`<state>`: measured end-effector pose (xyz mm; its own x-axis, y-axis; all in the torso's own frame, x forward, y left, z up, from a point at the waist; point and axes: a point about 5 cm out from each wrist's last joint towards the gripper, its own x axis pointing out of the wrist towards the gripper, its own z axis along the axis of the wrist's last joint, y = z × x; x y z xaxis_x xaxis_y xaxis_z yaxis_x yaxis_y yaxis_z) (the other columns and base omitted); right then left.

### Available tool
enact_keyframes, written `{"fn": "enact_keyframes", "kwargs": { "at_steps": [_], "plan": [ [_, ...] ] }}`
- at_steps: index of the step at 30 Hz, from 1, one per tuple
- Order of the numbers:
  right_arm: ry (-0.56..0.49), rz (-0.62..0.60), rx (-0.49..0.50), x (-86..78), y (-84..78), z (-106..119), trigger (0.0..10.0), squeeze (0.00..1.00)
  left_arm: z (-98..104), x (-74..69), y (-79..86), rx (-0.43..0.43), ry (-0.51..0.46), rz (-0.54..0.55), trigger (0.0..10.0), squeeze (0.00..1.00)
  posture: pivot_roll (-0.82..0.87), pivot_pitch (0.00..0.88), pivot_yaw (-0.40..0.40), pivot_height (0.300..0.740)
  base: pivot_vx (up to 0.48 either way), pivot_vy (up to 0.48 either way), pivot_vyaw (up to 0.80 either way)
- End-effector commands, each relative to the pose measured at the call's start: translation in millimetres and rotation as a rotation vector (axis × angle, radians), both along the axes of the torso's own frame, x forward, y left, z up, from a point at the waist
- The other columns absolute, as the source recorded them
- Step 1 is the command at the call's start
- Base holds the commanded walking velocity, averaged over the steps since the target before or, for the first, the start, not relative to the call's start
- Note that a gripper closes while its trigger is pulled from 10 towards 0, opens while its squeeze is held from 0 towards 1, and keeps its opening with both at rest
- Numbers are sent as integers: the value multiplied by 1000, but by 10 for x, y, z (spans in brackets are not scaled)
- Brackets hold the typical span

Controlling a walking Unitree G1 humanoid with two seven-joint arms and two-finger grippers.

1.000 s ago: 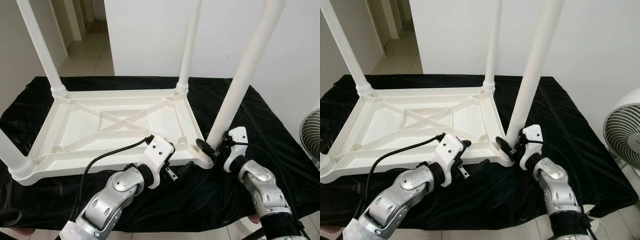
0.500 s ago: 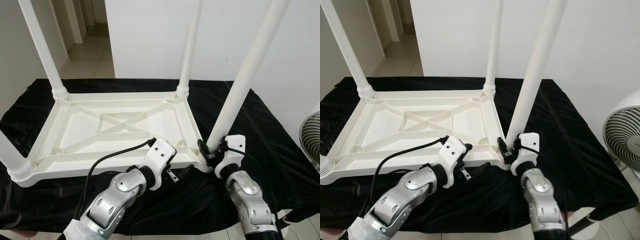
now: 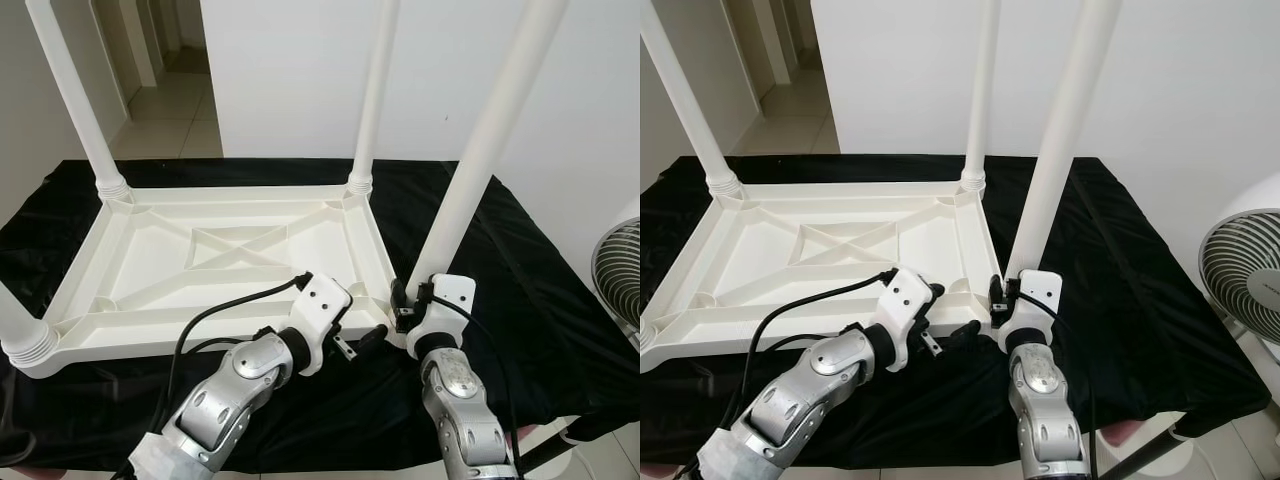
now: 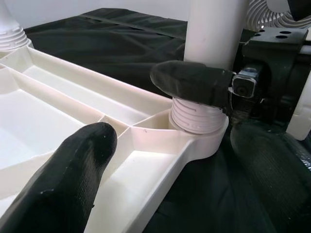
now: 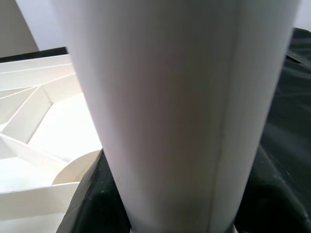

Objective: Building children table

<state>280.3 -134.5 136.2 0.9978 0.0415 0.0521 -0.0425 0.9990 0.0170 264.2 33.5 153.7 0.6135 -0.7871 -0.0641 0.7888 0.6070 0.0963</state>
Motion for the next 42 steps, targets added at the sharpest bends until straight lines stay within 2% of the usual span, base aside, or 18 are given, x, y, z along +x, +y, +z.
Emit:
{"fn": "enact_keyframes", "kwargs": {
  "at_steps": [1,3,4,11,15,16,17,18,23,31,34,36,37,38,42],
  "plan": [
    [35,60,9,2,19,-66,10000,110,-22,-27,-24,24,4,-107,10000,0,-20,0,-8,740,0,0,0],
    [29,63,-2,9,2,-57,10000,110,-21,-24,-24,23,4,-106,10000,0,-20,0,-8,740,0,0,0],
    [27,84,2,30,-28,-47,10000,1000,-20,-22,-25,24,2,-107,10000,0,-20,0,-8,740,0,0,0],
    [2,181,-2,129,-145,32,10000,1000,-24,-15,-33,24,-2,-108,10000,0,-20,0,-11,740,0,0,0],
    [10,288,-53,201,-238,58,10000,1000,-34,-8,-34,24,-3,-109,10000,0,-24,0,-11,740,0,0,0],
    [10,311,-57,208,-249,60,10000,165,-38,-7,-33,25,-3,-109,10000,0,-25,0,-11,740,0,0,0],
    [8,347,-74,216,-266,65,10000,0,-39,-5,-32,26,-4,-110,10000,0,-25,0,-11,740,0,0,0],
    [8,347,-74,216,-266,65,10000,0,-39,-5,-32,26,-4,-110,10000,0,-25,0,-11,740,0,0,0],
    [20,500,-159,270,-367,48,10000,0,-28,10,-40,28,-11,-116,10000,0,-22,0,-10,740,0,0,0],
    [81,641,-245,344,-432,-50,10000,0,-29,8,-50,30,-18,-120,10000,0,-12,0,-18,740,0,0,0],
    [94,653,-263,365,-447,-89,10000,0,-32,9,-53,29,-19,-119,10000,0,-10,0,-20,740,0,0,0],
    [90,657,-262,377,-456,-97,1412,0,-31,10,-49,28,-20,-117,10000,0,-8,0,-21,740,0,0,0],
    [90,657,-262,377,-456,-97,1412,0,-31,10,-49,28,-20,-117,10000,0,-8,0,-21,740,0,0,0],
    [87,659,-259,381,-459,-96,0,0,-29,10,-48,28,-20,-117,10000,0,-8,0,-21,740,0,0,0],
    [74,677,-248,381,-464,-103,0,0,-26,6,-54,28,-22,-120,10000,0,-7,0,-22,740,0,0,0]
  ]
}}
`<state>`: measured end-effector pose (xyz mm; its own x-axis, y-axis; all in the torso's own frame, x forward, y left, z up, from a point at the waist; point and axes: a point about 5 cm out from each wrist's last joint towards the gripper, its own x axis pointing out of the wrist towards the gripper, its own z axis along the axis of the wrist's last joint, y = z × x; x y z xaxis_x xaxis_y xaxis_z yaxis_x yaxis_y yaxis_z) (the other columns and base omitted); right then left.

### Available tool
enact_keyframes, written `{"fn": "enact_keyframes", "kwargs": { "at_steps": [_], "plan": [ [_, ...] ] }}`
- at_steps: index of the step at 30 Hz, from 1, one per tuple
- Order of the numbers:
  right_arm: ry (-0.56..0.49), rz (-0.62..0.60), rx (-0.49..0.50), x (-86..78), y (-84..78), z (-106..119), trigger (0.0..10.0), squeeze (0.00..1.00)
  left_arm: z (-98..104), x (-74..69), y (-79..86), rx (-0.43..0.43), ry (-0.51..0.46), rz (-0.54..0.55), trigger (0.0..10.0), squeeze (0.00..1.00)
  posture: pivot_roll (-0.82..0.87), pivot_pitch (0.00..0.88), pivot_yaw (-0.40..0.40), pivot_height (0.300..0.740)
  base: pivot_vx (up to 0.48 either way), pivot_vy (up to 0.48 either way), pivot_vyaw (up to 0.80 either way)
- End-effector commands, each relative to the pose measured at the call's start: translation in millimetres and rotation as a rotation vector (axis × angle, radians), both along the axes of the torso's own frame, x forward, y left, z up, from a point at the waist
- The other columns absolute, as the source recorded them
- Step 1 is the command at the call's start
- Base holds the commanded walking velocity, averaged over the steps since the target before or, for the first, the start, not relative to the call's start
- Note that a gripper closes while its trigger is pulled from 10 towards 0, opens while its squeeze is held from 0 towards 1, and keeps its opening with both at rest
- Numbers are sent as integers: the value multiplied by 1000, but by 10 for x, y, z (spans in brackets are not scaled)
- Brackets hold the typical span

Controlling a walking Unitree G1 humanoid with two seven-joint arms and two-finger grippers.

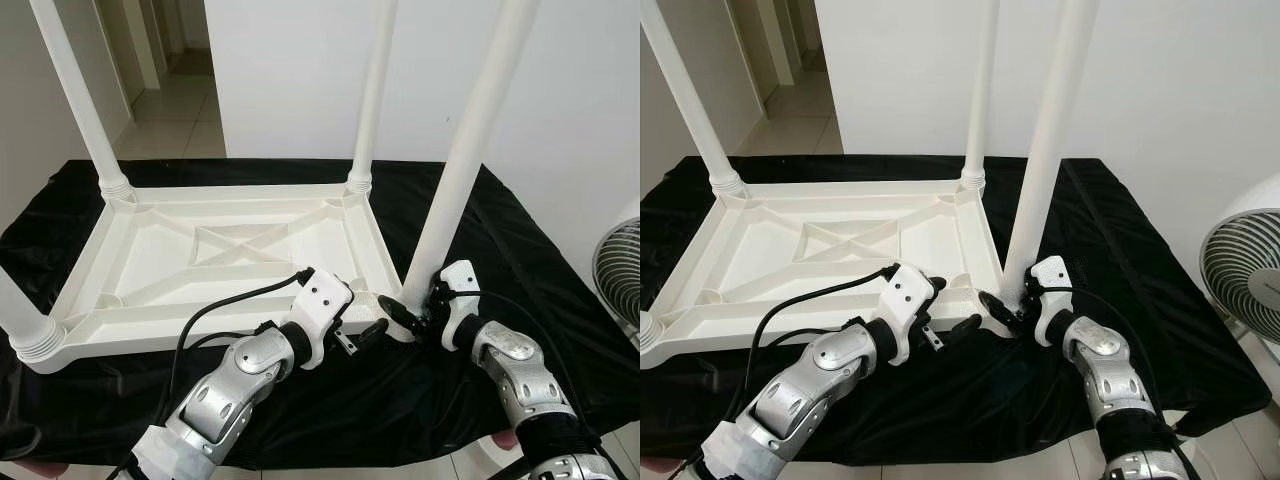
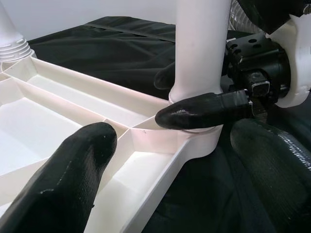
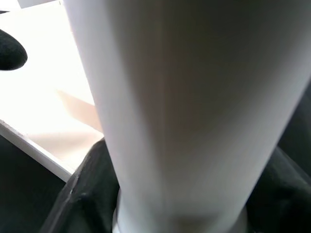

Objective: Building children table

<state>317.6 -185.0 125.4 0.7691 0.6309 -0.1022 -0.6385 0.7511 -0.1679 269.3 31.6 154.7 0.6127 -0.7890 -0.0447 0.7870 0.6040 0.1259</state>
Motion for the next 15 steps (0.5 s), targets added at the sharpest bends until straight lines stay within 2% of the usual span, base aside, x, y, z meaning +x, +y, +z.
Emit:
{"fn": "enact_keyframes", "kwargs": {
  "at_steps": [1,9,10,11,12,14,15],
  "plan": [
    [-5,31,-11,9,41,6,0,0,-35,-45,-36,27,14,-116,10000,0,-7,0,-22,740,0,0,0],
    [-15,23,29,-28,61,-24,0,0,-24,-31,-43,20,10,-112,10000,0,-11,0,-23,740,0,0,0],
    [-13,6,38,-39,69,-32,2039,0,-22,-32,-50,19,10,-113,10000,0,-13,0,-24,740,0,0,0],
    [-13,6,38,-39,69,-32,2039,0,-22,-32,-50,19,10,-113,10000,0,-13,0,-24,740,0,0,0],
    [-9,-23,47,-50,77,-40,10000,0,-20,-33,-55,16,11,-113,10000,0,-14,0,-25,740,0,0,0],
    [-7,-114,66,-81,107,-59,10000,0,-25,-38,-61,17,10,-113,10000,0,-21,0,-32,740,0,0,0],
    [-7,-114,66,-81,107,-59,10000,0,-25,-38,-61,17,10,-113,10000,0,-21,0,-32,740,0,0,0]
  ]
}}
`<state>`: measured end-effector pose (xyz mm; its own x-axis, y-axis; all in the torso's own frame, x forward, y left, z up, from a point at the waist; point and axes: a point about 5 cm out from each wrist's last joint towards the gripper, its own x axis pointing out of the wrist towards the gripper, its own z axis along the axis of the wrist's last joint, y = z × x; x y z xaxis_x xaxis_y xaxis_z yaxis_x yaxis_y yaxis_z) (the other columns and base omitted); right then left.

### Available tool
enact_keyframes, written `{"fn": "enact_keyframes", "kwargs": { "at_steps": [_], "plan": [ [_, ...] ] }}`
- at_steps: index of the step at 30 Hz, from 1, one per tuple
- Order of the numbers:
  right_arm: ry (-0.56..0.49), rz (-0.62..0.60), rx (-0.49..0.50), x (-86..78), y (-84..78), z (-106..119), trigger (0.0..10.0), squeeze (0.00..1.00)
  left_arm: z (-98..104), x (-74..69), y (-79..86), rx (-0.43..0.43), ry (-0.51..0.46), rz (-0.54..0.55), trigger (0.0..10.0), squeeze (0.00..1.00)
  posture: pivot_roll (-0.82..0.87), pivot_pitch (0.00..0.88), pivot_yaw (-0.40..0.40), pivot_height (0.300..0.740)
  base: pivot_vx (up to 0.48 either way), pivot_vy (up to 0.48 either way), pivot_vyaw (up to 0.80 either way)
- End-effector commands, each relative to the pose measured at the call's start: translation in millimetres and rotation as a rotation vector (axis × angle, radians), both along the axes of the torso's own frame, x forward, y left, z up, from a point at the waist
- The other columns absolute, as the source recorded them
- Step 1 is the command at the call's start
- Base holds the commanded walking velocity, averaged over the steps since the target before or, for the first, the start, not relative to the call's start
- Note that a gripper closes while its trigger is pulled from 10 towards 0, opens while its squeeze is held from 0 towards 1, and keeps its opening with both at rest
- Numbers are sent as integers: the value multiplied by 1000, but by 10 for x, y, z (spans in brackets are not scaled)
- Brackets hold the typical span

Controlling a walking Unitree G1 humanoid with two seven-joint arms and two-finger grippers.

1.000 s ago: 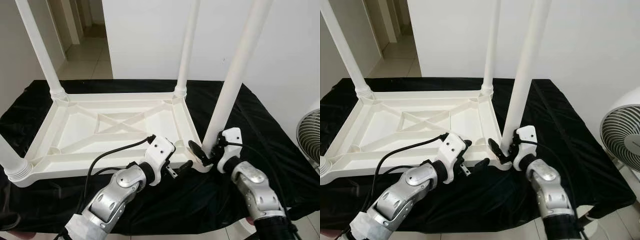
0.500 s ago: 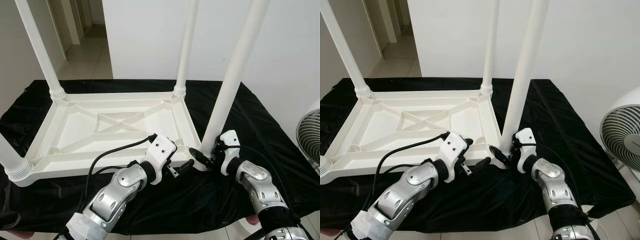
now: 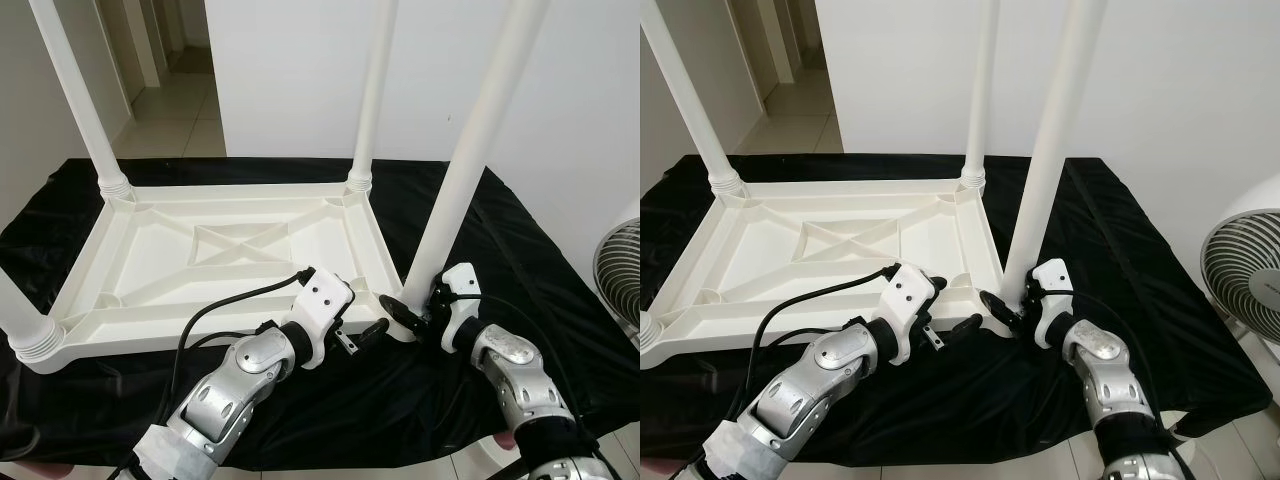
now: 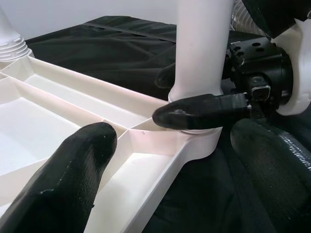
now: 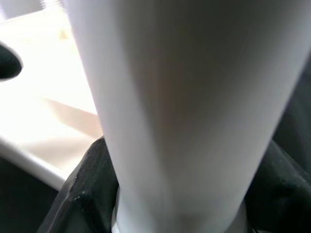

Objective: Building children table

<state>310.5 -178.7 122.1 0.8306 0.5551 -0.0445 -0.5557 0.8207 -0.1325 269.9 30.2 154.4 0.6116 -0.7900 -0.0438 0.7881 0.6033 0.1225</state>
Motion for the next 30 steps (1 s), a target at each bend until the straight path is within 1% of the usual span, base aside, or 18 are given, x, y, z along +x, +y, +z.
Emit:
{"fn": "enact_keyframes", "kwargs": {
  "at_steps": [1,2,3,6,8,9,10,12,15,16,18,19,21,22,25,26,29,30],
  "plan": [
    [13,-24,9,-19,54,-23,10000,0,-21,-43,-48,20,7,-111,10000,0,-21,0,-32,740,0,0,0],
    [13,-24,9,-19,54,-23,10000,0,-21,-43,-48,20,7,-111,10000,0,-21,0,-32,740,0,0,0],
    [18,-50,23,-26,60,-23,10000,0,-16,-39,-45,19,7,-110,10000,0,-23,0,-32,740,0,0,0],
    [16,-161,88,-79,134,3,10000,0,-7,-35,-41,16,10,-109,10000,0,-26,0,-31,740,0,0,0],
    [12,-223,119,-118,199,19,10000,0,-5,-34,-39,18,9,-110,10000,0,-28,0,-30,740,0,0,0],
    [1,-249,147,-144,258,39,10000,0,-2,-32,-35,18,10,-110,10000,0,-31,0,-27,740,0,0,0],
    [-7,-269,164,-165,305,54,10000,0,-2,-30,-31,18,10,-110,10000,0,-31,0,-27,740,0,0,0],
    [-11,-278,174,-177,331,62,10000,0,-1,-29,-29,18,10,-110,10000,0,-31,0,-27,740,0,0,0],
    [8,-460,231,-201,464,59,10000,0,-2,-16,-26,18,12,-109,10000,0,-34,0,-29,740,0,0,0],
    [8,-460,231,-201,464,59,10000,0,-2,-16,-26,18,12,-109,10000,0,-34,0,-29,740,0,0,0],
    [23,-537,247,-229,540,75,10000,0,2,-13,-31,18,11,-110,10000,0,-36,0,-31,740,0,0,0],
    [26,-549,252,-240,565,83,10000,0,3,-12,-33,18,10,-110,10000,0,-36,0,-31,740,0,0,0],
    [16,-477,236,-278,697,122,10000,0,10,-8,-35,16,9,-110,10000,0,-34,0,-34,740,0,0,0],
    [6,-462,224,-287,717,146,10000,0,15,-3,-35,15,9,-109,10000,0,-36,0,-32,740,0,0,0],
    [4,-463,224,-288,708,158,10000,0,17,1,-34,14,9,-107,10000,0,-36,0,-32,740,0,0,0],
    [6,-480,223,-279,664,161,10000,0,19,5,-30,15,8,-105,10000,0,-37,0,-32,740,0,0,0],
    [7,-489,222,-280,637,170,10000,0,20,11,-24,15,7,-102,10000,0,-36,0,-31,740,0,0,0],
    [9,-496,220,-285,604,170,10000,1000,22,17,-18,14,6,-97,10000,0,-37,0,-29,740,0,0,0]
  ]
}}
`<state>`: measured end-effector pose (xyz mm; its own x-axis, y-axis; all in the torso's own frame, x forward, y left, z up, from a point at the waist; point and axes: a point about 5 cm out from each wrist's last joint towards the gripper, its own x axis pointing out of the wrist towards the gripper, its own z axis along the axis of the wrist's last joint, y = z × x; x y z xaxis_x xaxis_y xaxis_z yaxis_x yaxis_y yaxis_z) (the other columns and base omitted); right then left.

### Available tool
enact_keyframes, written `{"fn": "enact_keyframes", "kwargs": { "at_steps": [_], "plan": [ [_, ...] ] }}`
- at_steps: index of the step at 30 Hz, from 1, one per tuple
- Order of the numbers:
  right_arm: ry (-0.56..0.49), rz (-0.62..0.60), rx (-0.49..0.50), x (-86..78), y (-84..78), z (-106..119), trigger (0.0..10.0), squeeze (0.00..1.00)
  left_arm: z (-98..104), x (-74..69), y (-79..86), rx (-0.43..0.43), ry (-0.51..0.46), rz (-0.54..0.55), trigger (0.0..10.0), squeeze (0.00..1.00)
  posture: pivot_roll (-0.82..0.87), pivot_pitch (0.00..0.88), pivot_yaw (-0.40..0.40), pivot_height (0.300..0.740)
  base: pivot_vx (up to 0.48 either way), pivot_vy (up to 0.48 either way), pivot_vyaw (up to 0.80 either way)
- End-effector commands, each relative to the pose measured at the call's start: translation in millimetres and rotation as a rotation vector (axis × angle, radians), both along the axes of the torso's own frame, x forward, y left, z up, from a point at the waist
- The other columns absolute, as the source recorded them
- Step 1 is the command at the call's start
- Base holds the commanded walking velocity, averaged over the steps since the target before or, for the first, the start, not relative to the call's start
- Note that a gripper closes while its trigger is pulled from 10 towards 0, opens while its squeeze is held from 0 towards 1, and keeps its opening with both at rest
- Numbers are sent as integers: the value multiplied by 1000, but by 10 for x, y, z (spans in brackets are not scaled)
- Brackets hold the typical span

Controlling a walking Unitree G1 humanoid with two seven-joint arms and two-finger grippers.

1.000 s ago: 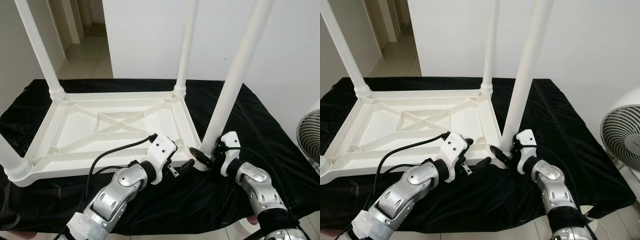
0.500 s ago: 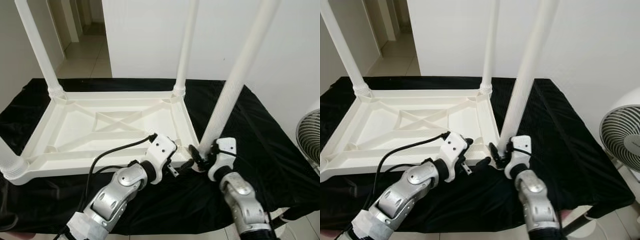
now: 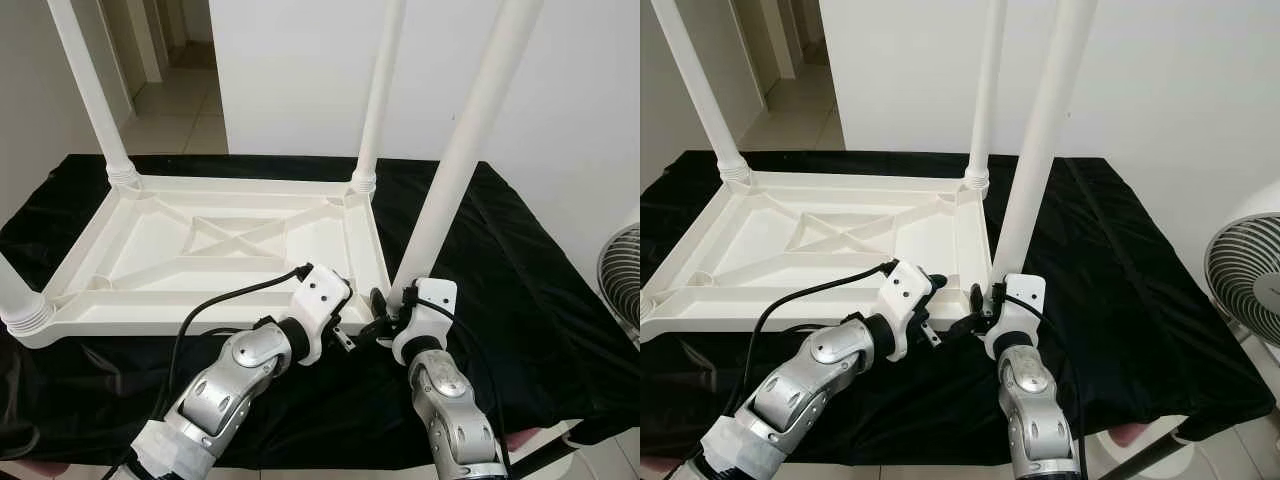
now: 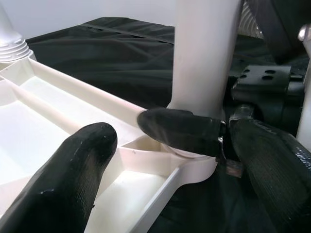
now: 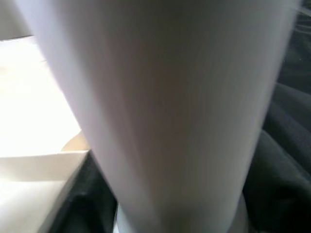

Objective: Building children table

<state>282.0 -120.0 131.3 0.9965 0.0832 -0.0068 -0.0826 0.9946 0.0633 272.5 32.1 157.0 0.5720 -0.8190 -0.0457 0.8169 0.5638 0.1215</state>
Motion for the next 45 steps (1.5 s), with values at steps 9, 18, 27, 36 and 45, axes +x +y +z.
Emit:
{"fn": "enact_keyframes", "kwargs": {
  "at_steps": [9,18,27,36,45],
  "plan": [
    [-59,32,1,38,-82,166,10000,1000,12,20,-28,11,1,-40,10000,0,-41,0,-24,740,0,0,0],
    [-71,365,-95,101,-291,247,10000,0,35,37,-29,8,-4,-47,10000,0,-43,0,-20,740,0,0,0],
    [-40,582,-256,241,-498,193,10000,0,5,0,-12,29,0,-68,10000,0,-30,0,-19,740,0,0,0],
    [-35,653,-276,331,-485,190,10000,0,-63,-59,31,53,22,-82,10000,0,-8,0,-26,740,0,0,0],
    [-3,710,-254,391,-470,69,0,0,-147,-179,119,63,59,-83,10000,0,7,0,-37,740,0,0,0]
  ]
}}
